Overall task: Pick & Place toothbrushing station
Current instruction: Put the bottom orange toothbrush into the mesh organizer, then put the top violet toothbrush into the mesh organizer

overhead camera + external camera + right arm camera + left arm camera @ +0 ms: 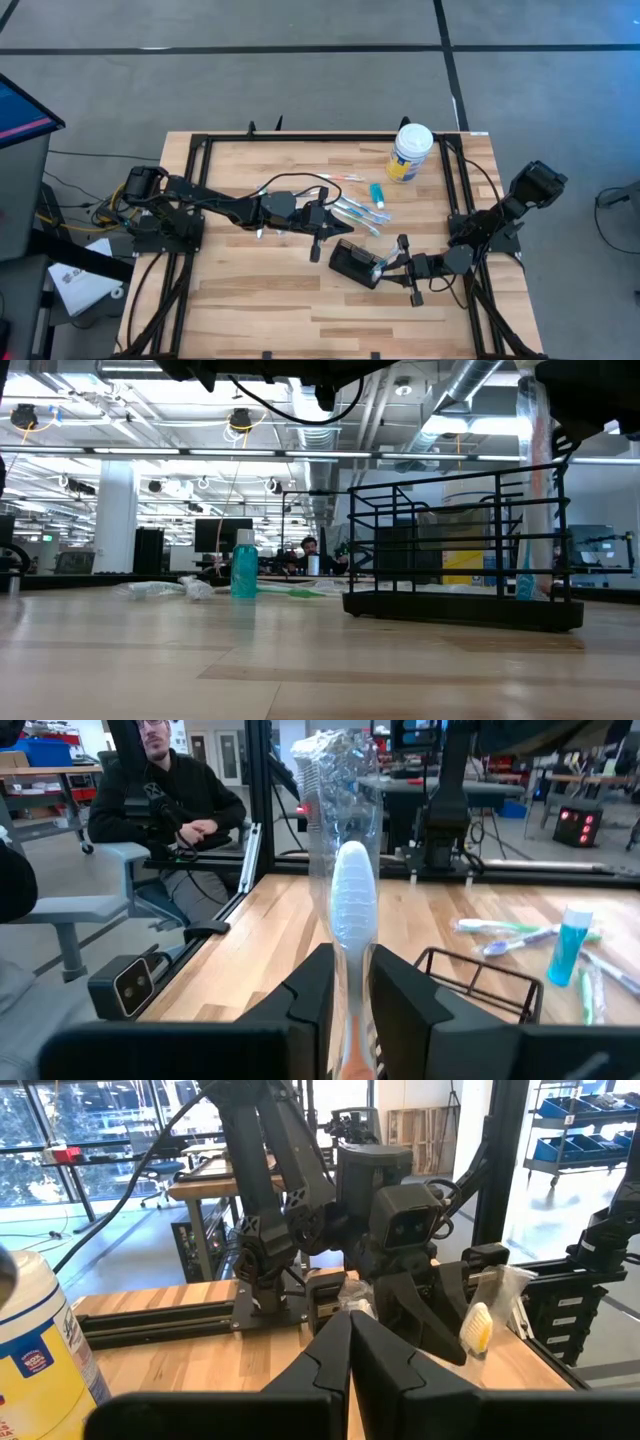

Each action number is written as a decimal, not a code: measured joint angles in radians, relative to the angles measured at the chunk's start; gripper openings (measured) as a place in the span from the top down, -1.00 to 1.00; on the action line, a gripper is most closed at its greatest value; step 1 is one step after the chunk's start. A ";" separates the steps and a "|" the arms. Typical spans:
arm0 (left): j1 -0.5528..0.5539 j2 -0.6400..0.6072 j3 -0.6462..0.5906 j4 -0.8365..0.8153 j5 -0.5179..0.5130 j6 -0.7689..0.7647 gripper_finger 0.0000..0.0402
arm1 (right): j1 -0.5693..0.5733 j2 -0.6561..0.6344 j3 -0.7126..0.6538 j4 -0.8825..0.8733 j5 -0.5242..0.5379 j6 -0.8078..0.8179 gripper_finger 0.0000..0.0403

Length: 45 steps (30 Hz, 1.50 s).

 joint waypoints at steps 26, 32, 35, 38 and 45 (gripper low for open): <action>0.000 0.000 0.000 0.000 0.000 0.000 0.99 | 0.054 -0.185 0.001 -0.053 0.033 -0.093 0.27; 0.000 0.000 0.000 -0.030 0.000 0.000 0.99 | 0.054 -0.296 0.001 -0.125 0.035 -0.125 0.38; 0.000 0.000 0.000 -0.047 0.000 0.000 0.99 | 0.054 -0.360 0.001 -0.180 0.035 -0.126 0.43; 0.000 0.000 0.000 -0.052 0.000 0.000 0.99 | 0.045 -0.430 0.001 -0.237 0.035 -0.126 0.46; 0.004 0.000 0.000 -0.064 0.000 0.000 0.99 | 0.000 -0.592 0.001 -0.397 0.078 -0.127 0.51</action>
